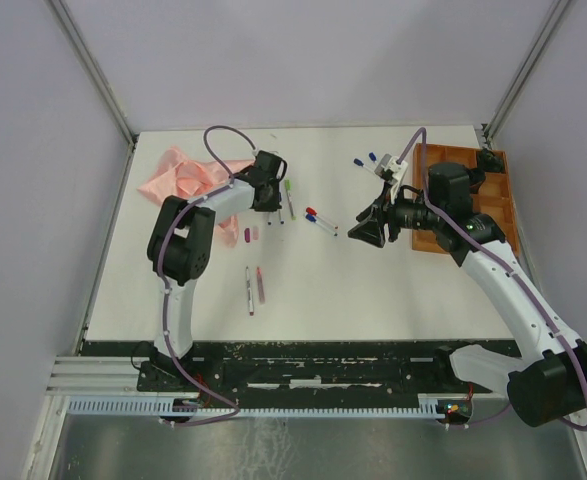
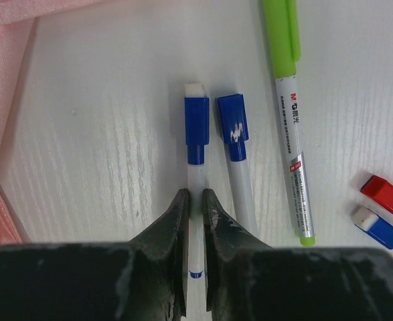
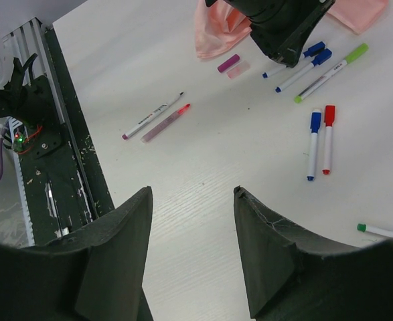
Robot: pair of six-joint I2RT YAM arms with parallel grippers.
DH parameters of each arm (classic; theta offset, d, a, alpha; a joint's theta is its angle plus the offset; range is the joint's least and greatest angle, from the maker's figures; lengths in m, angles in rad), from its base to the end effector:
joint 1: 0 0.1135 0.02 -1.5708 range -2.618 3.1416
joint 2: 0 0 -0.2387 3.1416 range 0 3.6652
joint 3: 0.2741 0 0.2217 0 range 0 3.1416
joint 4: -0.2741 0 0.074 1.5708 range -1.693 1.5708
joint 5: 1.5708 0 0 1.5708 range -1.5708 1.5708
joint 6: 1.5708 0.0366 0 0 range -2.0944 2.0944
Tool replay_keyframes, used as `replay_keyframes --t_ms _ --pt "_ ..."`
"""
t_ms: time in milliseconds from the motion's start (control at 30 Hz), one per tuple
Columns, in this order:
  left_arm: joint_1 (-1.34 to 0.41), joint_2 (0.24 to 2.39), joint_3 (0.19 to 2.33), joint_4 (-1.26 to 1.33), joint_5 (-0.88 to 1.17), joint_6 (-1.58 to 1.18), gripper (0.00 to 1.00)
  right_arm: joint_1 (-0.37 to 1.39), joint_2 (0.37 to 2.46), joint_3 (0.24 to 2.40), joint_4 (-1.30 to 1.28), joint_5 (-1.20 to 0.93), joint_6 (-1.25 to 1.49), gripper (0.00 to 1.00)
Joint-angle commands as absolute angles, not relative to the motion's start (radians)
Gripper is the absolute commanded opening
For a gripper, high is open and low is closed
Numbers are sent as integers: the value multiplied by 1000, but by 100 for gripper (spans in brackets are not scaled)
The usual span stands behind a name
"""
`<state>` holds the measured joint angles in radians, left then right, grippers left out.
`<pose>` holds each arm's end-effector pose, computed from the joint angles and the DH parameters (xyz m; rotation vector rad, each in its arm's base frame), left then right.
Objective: Open the pen caps
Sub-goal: Pick up the pen from the center of the board, then open the pen cap from the pen.
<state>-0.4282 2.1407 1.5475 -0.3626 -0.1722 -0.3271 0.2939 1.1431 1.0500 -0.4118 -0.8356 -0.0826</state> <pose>0.3872 -0.1699 0.1550 0.0581 2.5077 -0.0925 0.2078 0.0913 0.3229 -0.8749 1.8375 0.9916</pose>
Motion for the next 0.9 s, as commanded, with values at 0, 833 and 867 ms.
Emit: replay_keyframes --t_ms 0,833,867 --pt "-419 2097 1560 -353 -164 -289 8 291 1144 1074 -355 -881 -54 59" --pt "-581 1041 445 769 79 -730 3 330 1135 823 271 -1073 422 76" --pt "-620 1012 415 799 36 -726 3 337 1138 821 276 -1069 428 76"
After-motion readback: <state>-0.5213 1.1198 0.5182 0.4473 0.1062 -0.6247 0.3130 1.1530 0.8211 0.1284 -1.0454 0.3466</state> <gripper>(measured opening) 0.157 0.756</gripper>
